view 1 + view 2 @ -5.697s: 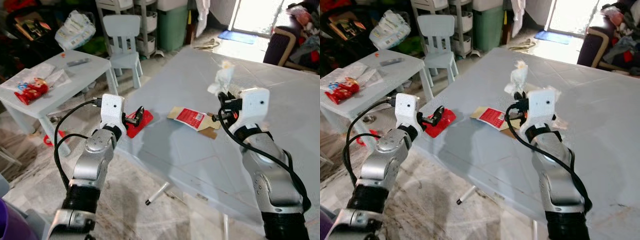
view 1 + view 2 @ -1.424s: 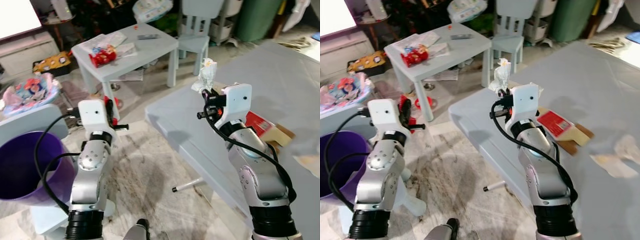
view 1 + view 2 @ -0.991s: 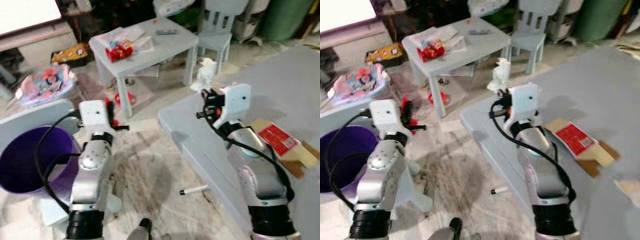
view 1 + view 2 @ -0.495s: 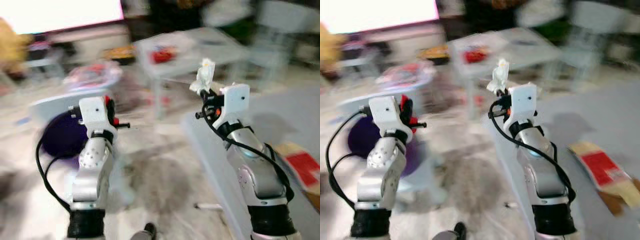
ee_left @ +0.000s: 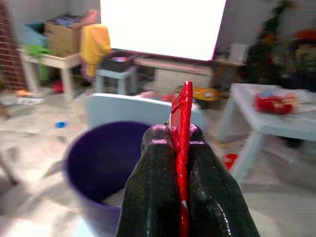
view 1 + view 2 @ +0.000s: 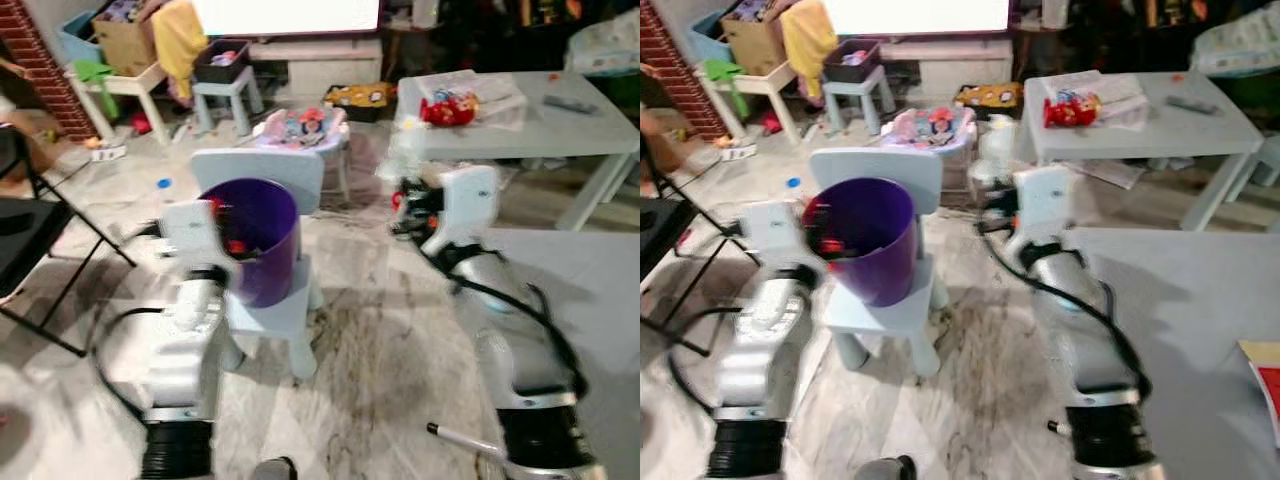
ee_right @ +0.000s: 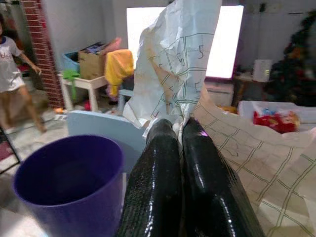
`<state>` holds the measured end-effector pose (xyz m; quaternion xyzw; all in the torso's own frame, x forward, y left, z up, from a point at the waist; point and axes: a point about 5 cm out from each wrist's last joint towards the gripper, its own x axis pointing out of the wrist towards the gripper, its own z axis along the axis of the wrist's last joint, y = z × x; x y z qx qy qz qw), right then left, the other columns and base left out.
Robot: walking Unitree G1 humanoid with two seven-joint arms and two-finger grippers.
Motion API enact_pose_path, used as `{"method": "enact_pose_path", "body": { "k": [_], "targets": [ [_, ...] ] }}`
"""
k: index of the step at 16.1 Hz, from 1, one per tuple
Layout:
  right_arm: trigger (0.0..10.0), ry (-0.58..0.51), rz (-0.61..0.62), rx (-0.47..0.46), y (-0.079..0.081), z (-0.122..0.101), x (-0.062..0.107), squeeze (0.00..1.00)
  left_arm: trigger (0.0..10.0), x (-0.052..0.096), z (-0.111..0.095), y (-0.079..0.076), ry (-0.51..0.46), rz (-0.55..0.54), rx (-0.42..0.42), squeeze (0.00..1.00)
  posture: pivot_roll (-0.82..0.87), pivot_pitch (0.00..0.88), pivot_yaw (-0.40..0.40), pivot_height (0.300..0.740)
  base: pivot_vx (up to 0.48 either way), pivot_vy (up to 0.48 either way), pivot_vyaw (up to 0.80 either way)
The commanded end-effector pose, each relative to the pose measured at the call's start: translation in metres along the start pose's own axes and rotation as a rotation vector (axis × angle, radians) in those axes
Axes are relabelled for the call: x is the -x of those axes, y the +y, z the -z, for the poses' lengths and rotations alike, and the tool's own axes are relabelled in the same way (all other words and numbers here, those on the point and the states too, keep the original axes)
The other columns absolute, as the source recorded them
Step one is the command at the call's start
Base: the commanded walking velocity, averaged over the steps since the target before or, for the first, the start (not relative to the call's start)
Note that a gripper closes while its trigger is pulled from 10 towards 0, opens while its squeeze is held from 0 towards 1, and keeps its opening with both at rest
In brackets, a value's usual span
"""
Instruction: Picking trash to rubbish bin
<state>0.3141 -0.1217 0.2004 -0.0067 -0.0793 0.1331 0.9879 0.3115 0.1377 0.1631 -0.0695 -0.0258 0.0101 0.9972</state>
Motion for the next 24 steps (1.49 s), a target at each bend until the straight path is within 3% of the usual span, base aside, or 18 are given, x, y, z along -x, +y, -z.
{"method": "enact_pose_path", "body": {
  "k": [1,6,24],
  "targets": [
    [0.0,-0.008,-0.007,-0.013,0.0017,-0.0008,0.0001,0.00,0.0,-0.0014,-0.0034,0.0039,-0.006,-0.010,-0.001,0.00,0.06,0.094,-0.005,0.740,0.000,0.000,0.00],
    [0.0,-0.013,-0.010,-0.010,0.0011,-0.0023,-0.0012,0.00,0.0,-0.0028,-0.0022,0.0023,0.001,-0.006,0.021,0.00,0.05,0.087,-0.009,0.740,0.000,0.000,0.00],
    [0.0,-0.011,-0.011,-0.005,0.0002,-0.0021,0.0001,0.00,0.0,-0.0043,-0.0001,0.0018,0.007,-0.004,0.026,0.00,0.05,0.085,-0.012,0.740,0.000,0.340,0.00]
  ]
}}
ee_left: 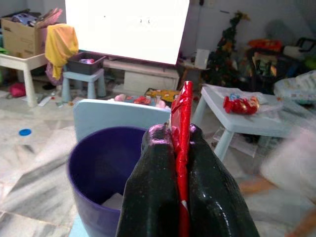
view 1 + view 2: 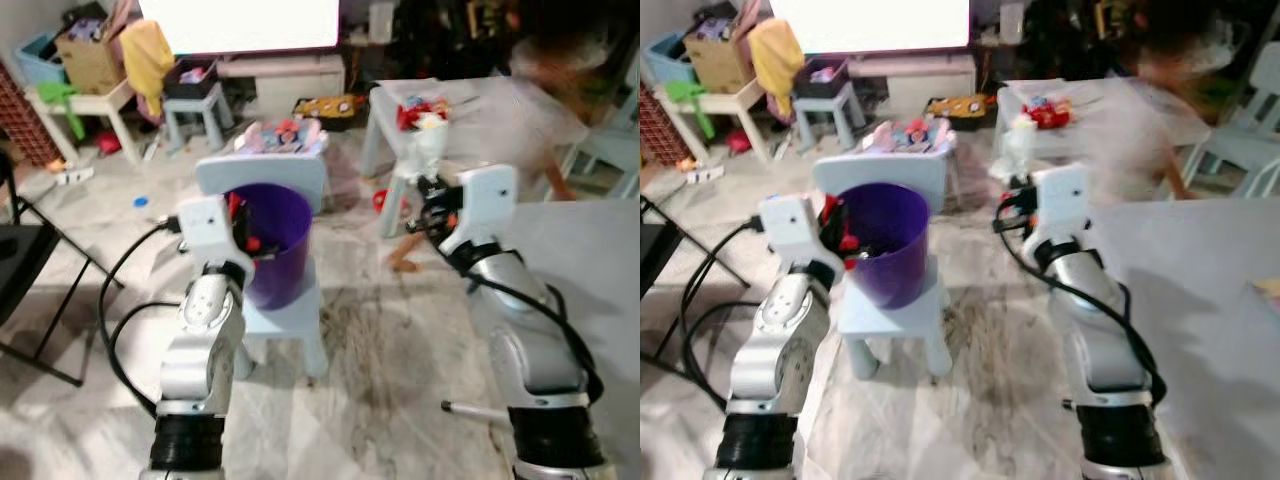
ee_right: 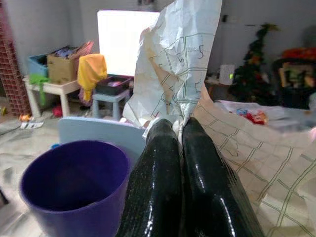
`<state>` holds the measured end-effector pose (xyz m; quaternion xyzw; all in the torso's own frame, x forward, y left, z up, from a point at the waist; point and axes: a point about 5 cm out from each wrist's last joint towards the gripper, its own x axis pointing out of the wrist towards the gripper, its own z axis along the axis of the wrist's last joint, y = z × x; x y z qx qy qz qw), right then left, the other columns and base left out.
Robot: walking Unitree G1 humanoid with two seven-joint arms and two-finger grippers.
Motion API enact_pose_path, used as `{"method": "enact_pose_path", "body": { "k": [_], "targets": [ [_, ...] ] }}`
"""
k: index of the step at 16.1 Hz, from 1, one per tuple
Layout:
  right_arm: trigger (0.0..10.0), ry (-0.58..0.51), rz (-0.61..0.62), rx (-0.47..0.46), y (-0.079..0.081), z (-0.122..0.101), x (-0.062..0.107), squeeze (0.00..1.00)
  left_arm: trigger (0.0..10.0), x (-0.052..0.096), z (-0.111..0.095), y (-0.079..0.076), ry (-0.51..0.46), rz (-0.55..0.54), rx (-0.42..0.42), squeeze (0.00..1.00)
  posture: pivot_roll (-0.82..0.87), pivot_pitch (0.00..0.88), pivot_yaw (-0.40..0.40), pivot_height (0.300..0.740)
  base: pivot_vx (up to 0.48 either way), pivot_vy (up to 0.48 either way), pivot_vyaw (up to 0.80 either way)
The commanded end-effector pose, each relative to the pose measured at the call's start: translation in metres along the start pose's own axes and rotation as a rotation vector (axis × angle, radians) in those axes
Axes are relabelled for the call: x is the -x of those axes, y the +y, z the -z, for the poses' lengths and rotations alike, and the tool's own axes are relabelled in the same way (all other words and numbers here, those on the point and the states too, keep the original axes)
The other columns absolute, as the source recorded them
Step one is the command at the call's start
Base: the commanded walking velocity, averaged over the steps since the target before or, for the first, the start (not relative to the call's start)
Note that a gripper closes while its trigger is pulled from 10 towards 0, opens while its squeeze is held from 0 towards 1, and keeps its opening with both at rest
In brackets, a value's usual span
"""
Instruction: Picking trash to rubbish bin
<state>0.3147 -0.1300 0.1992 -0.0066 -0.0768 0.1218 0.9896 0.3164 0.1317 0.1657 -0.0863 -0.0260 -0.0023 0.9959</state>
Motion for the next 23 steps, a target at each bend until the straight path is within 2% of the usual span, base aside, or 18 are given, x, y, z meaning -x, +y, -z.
{"method": "enact_pose_path", "body": {
  "k": [1,3,7,14,23],
  "targets": [
    [0.0,-0.017,-0.033,-0.005,0.0080,-0.0034,-0.0017,0.00,0.0,0.0007,0.0012,0.0080,0.005,-0.026,-0.008,0.00,0.05,0.085,-0.012,0.740,0.000,0.368,0.00],
    [0.0,-0.017,-0.034,-0.003,0.0072,-0.0034,-0.0021,0.00,0.0,-0.0003,0.0011,0.0075,0.003,-0.027,-0.008,0.00,0.05,0.081,-0.013,0.740,0.000,0.362,0.00],
    [0.0,-0.019,-0.036,-0.002,0.0078,-0.0041,-0.0022,0.00,0.0,-0.0007,-0.0024,0.0077,-0.021,-0.027,-0.008,0.00,0.05,0.081,-0.013,0.740,0.000,0.000,0.00],
    [0.0,-0.018,-0.038,-0.005,0.0088,-0.0040,-0.0023,0.00,0.0,-0.0010,-0.0060,0.0076,-0.043,-0.019,0.039,0.00,0.04,0.083,-0.016,0.740,0.000,0.000,0.00],
    [0.0,-0.017,-0.038,-0.005,0.0089,-0.0038,-0.0020,0.00,0.0,-0.0004,-0.0057,0.0070,-0.043,-0.011,0.054,0.00,0.04,0.087,-0.015,0.740,0.318,0.000,0.00]
  ]
}}
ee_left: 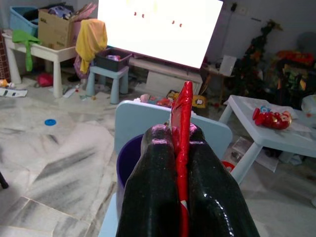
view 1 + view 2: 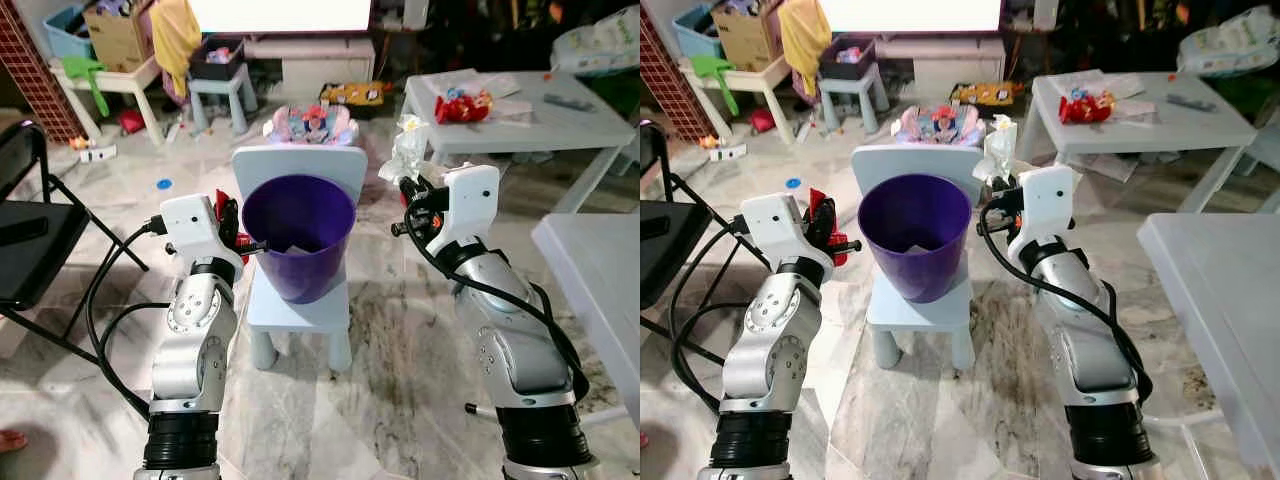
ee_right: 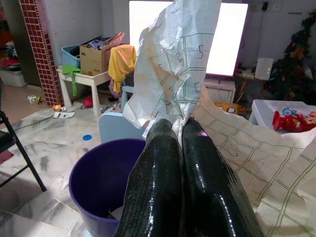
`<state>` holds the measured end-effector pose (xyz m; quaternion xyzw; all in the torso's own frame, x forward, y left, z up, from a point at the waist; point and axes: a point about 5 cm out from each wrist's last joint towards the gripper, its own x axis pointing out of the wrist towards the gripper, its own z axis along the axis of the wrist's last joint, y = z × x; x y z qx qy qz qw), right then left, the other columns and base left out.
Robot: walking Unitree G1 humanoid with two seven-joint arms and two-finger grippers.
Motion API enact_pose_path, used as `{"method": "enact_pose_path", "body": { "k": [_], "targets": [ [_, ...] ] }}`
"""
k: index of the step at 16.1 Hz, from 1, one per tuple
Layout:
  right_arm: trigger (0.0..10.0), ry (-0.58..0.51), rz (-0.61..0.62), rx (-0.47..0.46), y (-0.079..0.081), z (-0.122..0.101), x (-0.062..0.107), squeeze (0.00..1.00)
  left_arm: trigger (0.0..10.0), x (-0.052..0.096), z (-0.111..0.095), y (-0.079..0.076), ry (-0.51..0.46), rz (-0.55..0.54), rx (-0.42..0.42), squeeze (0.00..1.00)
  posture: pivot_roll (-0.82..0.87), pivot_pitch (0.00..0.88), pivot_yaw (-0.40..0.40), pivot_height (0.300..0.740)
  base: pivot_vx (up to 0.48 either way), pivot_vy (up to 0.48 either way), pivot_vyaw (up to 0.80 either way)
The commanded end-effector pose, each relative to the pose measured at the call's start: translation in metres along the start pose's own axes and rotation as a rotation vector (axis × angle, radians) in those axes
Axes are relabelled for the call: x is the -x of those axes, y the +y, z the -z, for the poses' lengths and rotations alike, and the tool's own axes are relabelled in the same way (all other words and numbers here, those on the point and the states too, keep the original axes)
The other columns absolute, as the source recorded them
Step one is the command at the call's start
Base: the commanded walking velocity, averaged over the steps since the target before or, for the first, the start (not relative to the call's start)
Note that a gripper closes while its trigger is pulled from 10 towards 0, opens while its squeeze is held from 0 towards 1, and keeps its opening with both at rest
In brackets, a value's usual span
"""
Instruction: Picking trash to rubbish bin
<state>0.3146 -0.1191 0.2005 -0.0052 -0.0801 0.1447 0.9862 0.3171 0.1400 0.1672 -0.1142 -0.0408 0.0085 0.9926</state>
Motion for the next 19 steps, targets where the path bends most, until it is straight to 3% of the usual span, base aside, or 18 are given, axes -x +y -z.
{"method": "enact_pose_path", "body": {
  "k": [1,16,19],
  "targets": [
    [0.0,-0.009,0.007,0.000,-0.0017,-0.0025,0.0009,0.00,0.0,0.0003,-0.0027,-0.0012,-0.011,0.010,0.000,0.00,0.04,0.087,-0.015,0.740,0.334,0.000,0.00],
    [0.0,-0.005,-0.004,0.009,0.0002,-0.0012,0.0015,0.00,0.0,0.0004,-0.0010,-0.0022,-0.003,0.015,0.008,0.00,0.04,0.090,-0.015,0.740,0.335,0.000,0.00],
    [0.0,-0.006,-0.008,0.011,0.0007,-0.0010,0.0016,0.00,0.0,0.0006,-0.0005,-0.0023,-0.003,0.015,0.011,0.00,0.04,0.088,-0.016,0.740,0.337,0.000,0.52]
  ]
}}
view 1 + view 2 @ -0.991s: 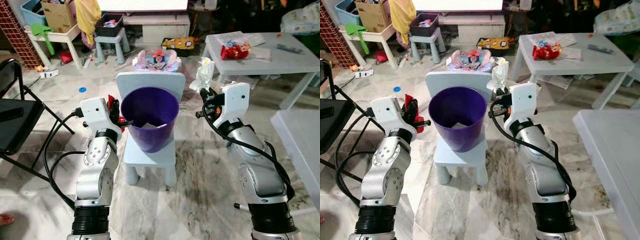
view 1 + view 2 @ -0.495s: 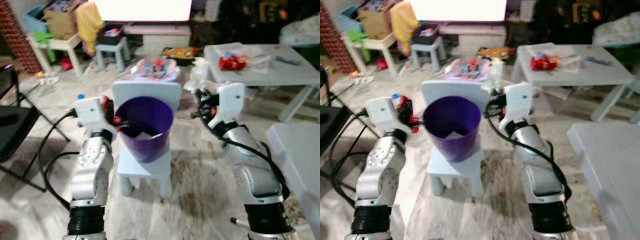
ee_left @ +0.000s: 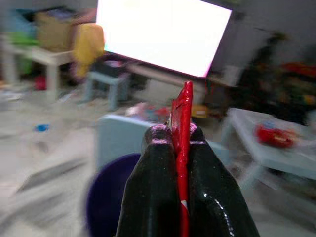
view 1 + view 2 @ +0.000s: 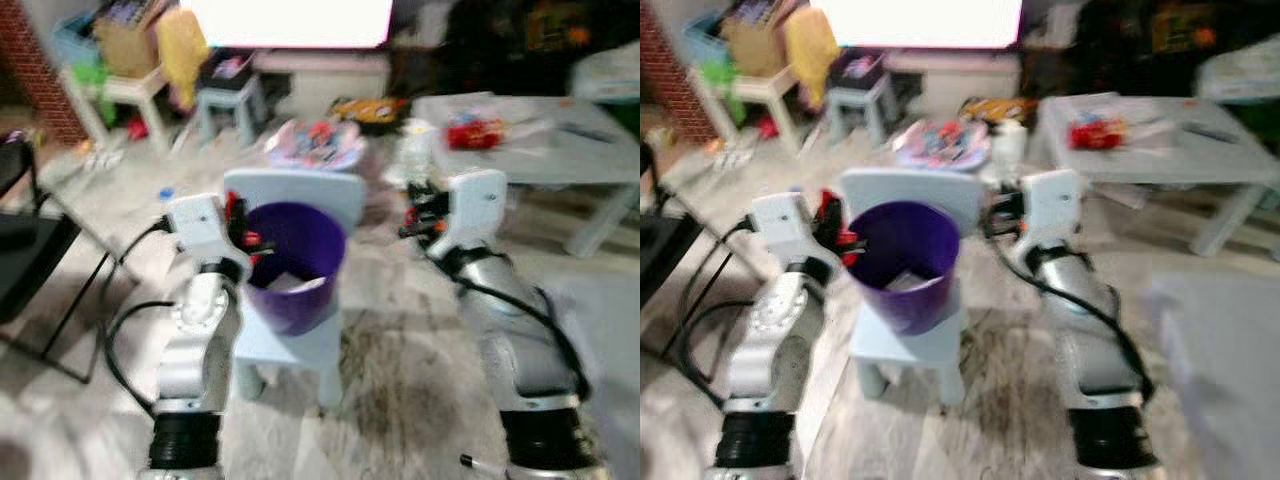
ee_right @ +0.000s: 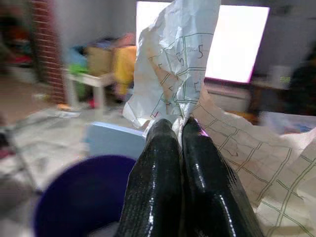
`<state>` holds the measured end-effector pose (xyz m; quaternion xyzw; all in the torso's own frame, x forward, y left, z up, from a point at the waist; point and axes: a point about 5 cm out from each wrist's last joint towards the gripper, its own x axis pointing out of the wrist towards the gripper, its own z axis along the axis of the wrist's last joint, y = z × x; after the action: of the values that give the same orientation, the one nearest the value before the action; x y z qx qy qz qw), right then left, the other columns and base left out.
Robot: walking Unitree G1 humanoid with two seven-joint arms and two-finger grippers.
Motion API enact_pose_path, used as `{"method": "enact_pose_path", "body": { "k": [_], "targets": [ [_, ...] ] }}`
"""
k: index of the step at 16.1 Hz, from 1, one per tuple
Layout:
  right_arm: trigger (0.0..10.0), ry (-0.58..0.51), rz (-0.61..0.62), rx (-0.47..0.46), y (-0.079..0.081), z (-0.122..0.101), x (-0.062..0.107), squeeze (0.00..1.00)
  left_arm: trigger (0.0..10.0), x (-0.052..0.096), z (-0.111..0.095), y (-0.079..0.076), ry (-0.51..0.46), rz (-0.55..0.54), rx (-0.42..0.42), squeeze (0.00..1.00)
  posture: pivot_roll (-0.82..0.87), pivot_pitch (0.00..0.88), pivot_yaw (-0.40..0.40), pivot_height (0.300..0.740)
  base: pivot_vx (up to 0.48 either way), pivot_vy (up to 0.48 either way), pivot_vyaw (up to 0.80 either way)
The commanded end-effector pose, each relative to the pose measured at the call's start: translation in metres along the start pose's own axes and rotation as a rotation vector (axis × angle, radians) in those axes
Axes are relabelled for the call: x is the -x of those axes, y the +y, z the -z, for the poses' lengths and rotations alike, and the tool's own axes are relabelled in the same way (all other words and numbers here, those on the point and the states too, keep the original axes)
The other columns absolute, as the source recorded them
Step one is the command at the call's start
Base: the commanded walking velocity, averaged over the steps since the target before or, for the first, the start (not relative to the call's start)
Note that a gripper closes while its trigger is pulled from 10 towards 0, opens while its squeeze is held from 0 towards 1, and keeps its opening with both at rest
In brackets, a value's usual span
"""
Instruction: Picking trash to rubbish bin
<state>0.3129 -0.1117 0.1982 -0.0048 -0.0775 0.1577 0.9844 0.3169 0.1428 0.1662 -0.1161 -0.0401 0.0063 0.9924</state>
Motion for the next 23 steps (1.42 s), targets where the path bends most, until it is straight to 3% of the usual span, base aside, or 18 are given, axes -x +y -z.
{"method": "enact_pose_path", "body": {
  "k": [1,10,18,21,23],
  "targets": [
    [0.0,-0.011,0.018,0.014,-0.007,-0.003,0.002,0.00,0.0,0.000,-0.001,-0.006,-0.005,0.010,0.008,0.00,0.04,0.086,-0.017,0.740,0.334,0.000,0.00],
    [0.0,-0.010,0.014,0.016,-0.007,-0.003,0.002,0.00,0.0,0.001,0.001,-0.004,0.000,0.005,0.003,0.00,0.04,0.084,-0.020,0.740,0.334,0.000,0.00],
    [0.0,-0.005,0.013,0.018,-0.008,-0.002,0.002,0.00,0.0,0.005,0.010,0.010,0.031,-0.056,-0.012,0.00,0.04,0.088,-0.024,0.740,0.296,0.000,0.00],
    [0.0,-0.003,0.012,0.020,-0.008,-0.001,0.002,0.00,0.0,0.011,0.018,0.020,0.054,-0.113,0.005,0.00,0.05,0.088,-0.028,0.740,0.087,0.000,0.00],
    [0.0,0.000,0.010,0.021,-0.007,-0.001,0.003,0.00,0.0,0.017,0.036,0.037,0.124,-0.196,0.024,0.00,0.05,0.088,-0.028,0.740,0.000,0.000,0.00]
  ]
}}
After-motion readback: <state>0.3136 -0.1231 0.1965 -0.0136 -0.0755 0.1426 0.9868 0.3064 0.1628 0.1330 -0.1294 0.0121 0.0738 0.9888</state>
